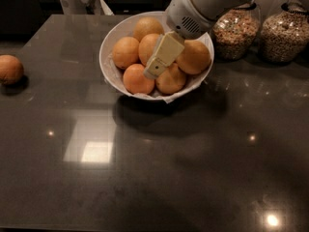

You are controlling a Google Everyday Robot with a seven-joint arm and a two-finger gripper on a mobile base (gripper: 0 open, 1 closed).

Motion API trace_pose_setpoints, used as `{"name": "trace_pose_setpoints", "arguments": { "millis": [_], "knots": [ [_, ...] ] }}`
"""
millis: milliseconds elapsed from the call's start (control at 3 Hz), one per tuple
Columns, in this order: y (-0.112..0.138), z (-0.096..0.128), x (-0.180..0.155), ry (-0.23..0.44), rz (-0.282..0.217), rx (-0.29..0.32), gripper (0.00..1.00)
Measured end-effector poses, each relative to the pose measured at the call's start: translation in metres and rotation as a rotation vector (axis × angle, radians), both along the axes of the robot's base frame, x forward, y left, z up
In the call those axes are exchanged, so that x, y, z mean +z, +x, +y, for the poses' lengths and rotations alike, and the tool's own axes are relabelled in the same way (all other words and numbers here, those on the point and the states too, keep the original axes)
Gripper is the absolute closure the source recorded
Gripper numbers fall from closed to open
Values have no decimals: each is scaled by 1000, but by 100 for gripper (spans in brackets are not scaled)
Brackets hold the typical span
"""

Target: Pick orange from white bowl

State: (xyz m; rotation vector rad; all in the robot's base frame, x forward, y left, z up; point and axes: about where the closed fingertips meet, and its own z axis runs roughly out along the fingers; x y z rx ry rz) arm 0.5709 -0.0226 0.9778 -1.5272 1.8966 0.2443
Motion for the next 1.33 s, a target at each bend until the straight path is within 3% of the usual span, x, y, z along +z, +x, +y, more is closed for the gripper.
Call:
{"name": "trace_pose_setpoints", "arguments": {
  "millis": [667,1333],
  "knots": [
    [7,-6,-5,5,9,-20,0],
    [29,-11,-10,-19,-4,-35,0]
  ]
}}
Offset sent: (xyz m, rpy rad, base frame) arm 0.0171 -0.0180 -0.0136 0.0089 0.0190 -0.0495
